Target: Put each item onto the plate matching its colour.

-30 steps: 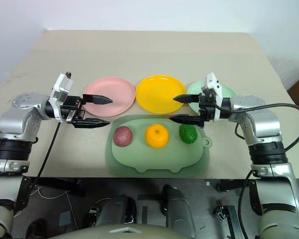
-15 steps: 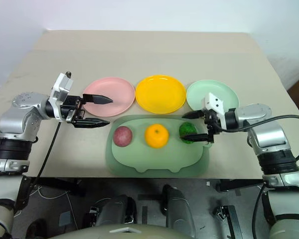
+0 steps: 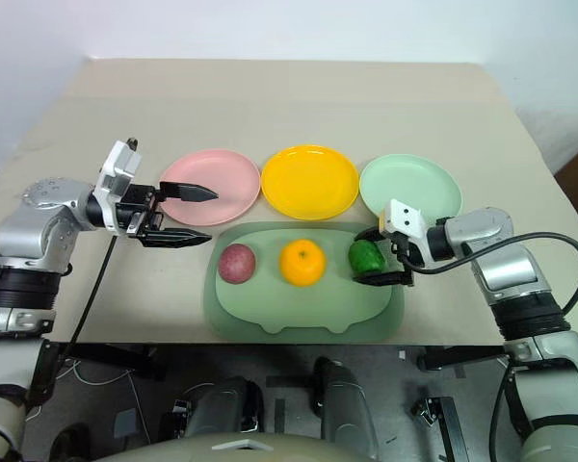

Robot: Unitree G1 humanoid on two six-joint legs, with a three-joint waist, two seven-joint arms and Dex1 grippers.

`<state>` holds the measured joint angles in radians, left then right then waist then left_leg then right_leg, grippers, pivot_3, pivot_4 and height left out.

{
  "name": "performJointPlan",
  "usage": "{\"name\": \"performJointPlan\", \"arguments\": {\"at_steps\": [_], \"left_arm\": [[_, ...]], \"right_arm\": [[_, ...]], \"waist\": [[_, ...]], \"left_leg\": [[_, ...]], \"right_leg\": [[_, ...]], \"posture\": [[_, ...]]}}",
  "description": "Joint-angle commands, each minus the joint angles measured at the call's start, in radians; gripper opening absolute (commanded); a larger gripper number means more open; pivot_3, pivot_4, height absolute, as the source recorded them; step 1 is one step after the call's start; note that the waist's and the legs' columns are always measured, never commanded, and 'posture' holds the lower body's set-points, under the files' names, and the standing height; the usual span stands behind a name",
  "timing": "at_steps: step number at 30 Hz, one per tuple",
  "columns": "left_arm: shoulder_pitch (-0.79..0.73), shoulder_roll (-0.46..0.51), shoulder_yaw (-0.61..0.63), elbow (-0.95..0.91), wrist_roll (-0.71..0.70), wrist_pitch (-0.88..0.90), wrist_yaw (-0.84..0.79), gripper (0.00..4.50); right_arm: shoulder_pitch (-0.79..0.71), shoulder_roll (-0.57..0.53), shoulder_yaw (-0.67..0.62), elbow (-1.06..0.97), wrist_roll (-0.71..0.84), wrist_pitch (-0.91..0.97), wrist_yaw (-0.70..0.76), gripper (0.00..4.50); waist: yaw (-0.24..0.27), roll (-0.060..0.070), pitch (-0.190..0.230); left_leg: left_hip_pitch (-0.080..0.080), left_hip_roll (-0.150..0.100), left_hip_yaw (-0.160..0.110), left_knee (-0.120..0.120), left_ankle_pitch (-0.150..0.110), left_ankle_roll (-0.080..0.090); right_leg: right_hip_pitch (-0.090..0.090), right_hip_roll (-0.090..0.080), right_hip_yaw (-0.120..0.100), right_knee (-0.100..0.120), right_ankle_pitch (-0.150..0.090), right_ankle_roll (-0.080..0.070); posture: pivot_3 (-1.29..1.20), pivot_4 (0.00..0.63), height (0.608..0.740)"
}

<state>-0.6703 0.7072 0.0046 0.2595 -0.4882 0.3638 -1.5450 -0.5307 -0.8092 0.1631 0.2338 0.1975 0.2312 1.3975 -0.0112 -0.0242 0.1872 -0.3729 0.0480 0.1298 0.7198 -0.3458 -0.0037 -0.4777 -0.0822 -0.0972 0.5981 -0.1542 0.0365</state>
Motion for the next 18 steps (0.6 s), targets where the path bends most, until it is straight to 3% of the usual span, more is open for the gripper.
{"name": "performJointPlan", "arguments": {"at_steps": [1, 5, 13, 18], "left_arm": [[-0.012, 0.016, 0.015, -0.038, -0.012, 0.004, 0.002, 4.50], [-0.013, 0.014, 0.017, -0.040, -0.013, 0.008, 0.006, 4.50], [-0.013, 0.010, 0.015, -0.040, -0.015, 0.010, 0.007, 4.50], [-0.015, 0.008, 0.014, -0.037, -0.013, 0.008, 0.006, 4.50]], "right_arm": [[-0.033, 0.013, -0.008, 0.035, -0.014, -0.010, -0.022, 4.32], [-0.041, 0.009, -0.015, 0.021, 0.020, 0.033, 0.012, 3.64], [-0.169, 0.104, -0.189, -0.007, 0.208, 0.226, -0.110, 3.62], [-0.225, 0.107, -0.125, 0.151, 0.013, 0.093, -0.290, 3.62]], "waist": [[0.000, 0.000, 0.000], [0.001, 0.000, 0.000], [-0.003, 0.002, 0.001], [0.005, 0.001, 0.001]], "left_leg": [[0.000, 0.000, 0.000, 0.000, 0.000, 0.000], [0.000, 0.000, 0.000, 0.000, 0.000, 0.000], [0.000, 0.000, 0.001, 0.000, 0.000, -0.001], [-0.001, 0.000, 0.000, 0.000, 0.000, 0.000]], "right_leg": [[0.000, 0.000, 0.000, 0.000, 0.000, 0.000], [0.000, 0.000, 0.000, 0.000, 0.000, 0.000], [-0.001, 0.000, 0.001, 0.001, 0.000, 0.000], [0.000, 0.000, 0.000, 0.001, 0.000, 0.000]], "posture": [[0.00, 0.150, 0.704], [0.00, 0.150, 0.704], [0.00, 0.150, 0.704], [0.00, 0.150, 0.704]]}}
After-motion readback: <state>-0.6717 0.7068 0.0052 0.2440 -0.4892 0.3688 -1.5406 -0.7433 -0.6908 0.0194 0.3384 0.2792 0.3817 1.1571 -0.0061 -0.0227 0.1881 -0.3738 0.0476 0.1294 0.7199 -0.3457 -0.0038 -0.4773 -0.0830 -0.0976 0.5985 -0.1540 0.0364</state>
